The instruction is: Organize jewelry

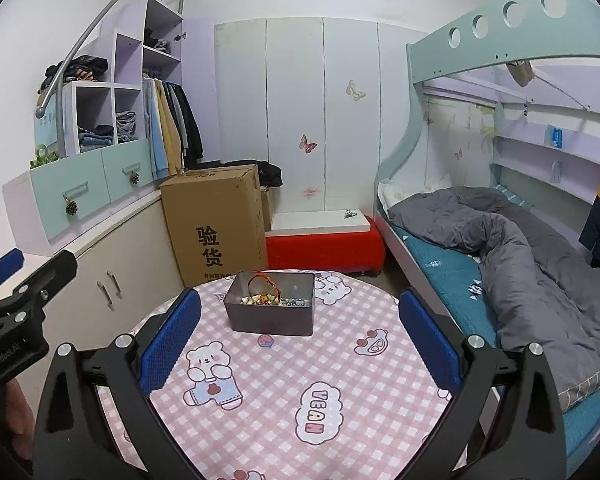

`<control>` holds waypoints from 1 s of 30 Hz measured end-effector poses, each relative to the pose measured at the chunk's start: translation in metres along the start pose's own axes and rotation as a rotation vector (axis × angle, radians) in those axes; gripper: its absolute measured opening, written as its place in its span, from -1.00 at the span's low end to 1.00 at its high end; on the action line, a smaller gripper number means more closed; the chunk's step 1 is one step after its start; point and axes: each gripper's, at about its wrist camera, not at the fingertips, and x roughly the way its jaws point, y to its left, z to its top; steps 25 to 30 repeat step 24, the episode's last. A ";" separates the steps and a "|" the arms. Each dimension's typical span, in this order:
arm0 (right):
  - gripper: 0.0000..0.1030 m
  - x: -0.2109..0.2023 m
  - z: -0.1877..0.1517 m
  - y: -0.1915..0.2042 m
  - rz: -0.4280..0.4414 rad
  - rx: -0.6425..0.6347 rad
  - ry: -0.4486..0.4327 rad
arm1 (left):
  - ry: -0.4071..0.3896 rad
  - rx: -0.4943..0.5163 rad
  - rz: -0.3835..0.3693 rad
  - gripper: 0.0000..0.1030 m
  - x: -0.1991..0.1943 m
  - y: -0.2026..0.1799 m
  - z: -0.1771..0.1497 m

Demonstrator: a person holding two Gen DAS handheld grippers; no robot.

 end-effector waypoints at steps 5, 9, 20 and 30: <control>0.85 -0.001 -0.002 0.001 -0.007 -0.007 -0.004 | -0.045 0.009 0.028 0.88 -0.006 -0.002 -0.001; 0.85 0.001 -0.003 0.000 -0.008 -0.008 0.000 | -0.043 -0.008 0.018 0.88 -0.004 0.000 -0.002; 0.85 0.009 -0.004 0.000 -0.008 -0.015 0.003 | -0.033 -0.023 -0.012 0.88 0.005 -0.004 -0.006; 0.85 0.012 -0.003 0.001 -0.008 -0.017 0.003 | -0.024 -0.033 -0.007 0.88 0.009 -0.004 -0.007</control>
